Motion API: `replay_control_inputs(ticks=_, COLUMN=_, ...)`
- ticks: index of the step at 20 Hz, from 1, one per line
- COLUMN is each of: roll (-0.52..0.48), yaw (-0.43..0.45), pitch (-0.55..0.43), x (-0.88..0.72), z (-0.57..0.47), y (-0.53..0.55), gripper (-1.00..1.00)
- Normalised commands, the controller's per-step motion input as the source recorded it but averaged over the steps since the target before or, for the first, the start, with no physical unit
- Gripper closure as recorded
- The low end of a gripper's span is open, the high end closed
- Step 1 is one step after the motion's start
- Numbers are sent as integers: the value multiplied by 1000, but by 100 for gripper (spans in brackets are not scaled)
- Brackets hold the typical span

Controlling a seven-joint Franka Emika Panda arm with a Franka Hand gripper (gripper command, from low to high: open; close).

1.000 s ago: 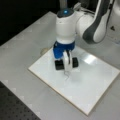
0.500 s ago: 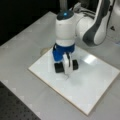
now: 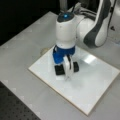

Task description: Erasing curve lines

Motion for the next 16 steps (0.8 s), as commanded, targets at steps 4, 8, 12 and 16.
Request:
replay_control_inputs(ticks=4, roll=78, yaw=-193, pitch=7, x=336, z=-244, y=184, gripper=100)
replay_control_inputs(ticks=8, roll=87, yaw=-191, pitch=49, x=373, z=-229, y=168, gripper=100)
replay_control_inputs(ticks=12, roll=90, yaw=-172, pitch=59, x=396, z=-239, y=149, gripper=100)
replay_control_inputs(ticks=16, roll=93, yaw=-158, pitch=77, x=400, z=-254, y=114, gripper=100)
